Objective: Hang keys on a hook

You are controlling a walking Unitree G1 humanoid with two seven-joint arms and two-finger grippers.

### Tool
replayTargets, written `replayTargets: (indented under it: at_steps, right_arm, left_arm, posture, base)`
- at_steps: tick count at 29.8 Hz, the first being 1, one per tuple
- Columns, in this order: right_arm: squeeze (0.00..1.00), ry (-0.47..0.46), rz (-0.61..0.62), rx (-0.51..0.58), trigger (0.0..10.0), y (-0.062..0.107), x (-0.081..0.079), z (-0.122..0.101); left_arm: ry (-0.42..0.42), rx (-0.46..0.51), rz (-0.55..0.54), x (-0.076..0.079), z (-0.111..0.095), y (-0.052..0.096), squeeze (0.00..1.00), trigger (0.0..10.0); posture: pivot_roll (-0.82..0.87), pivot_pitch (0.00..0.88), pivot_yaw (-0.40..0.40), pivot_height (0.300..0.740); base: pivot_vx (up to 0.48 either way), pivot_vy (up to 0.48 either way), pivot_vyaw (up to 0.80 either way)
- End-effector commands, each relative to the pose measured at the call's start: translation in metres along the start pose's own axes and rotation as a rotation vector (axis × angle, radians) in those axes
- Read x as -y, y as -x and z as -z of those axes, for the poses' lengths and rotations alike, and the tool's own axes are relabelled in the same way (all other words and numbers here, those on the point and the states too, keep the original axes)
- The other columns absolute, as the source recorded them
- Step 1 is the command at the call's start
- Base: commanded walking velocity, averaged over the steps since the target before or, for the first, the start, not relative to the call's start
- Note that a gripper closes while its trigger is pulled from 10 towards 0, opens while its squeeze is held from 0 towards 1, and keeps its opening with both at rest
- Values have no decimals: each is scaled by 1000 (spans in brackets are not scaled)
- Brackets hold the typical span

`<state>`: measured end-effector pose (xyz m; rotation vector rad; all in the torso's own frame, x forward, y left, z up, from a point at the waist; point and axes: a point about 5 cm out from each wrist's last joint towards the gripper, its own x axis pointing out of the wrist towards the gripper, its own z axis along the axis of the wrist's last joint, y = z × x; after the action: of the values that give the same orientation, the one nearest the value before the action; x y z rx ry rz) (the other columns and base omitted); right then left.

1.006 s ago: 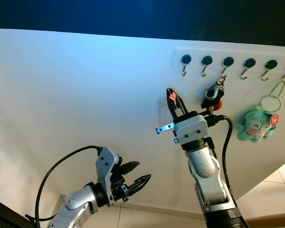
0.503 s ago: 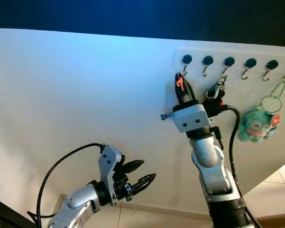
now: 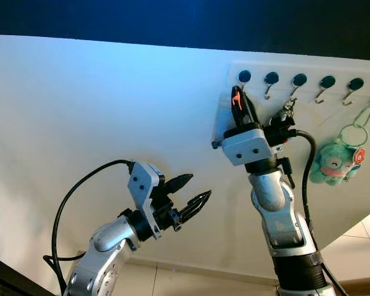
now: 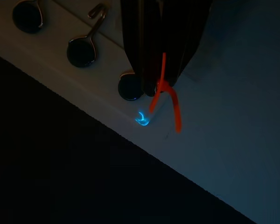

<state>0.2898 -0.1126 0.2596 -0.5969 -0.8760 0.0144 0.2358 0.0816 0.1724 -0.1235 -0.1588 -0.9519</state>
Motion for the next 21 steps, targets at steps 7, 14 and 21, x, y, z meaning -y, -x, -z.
replayTargets:
  at_steps: [7,14,21]
  right_arm:
    - [0,15,50,34,10000,-6,10,-9]
    - [0,26,-148,-60,10000,2,-15,7]
    - [0,30,-208,-76,10000,8,-23,9]
  left_arm:
    - [17,14,25,7,-3,-5,0,10000]
    - [20,2,27,7,-2,-6,0,10000]
    - [19,-1,24,7,-2,-6,0,10000]
  posture:
    - [41,68,-34,740]
    - [41,71,-33,740]
    - [42,71,-35,740]
  base:
    - [0,0,0]
    - [0,0,0]
    - [0,0,0]
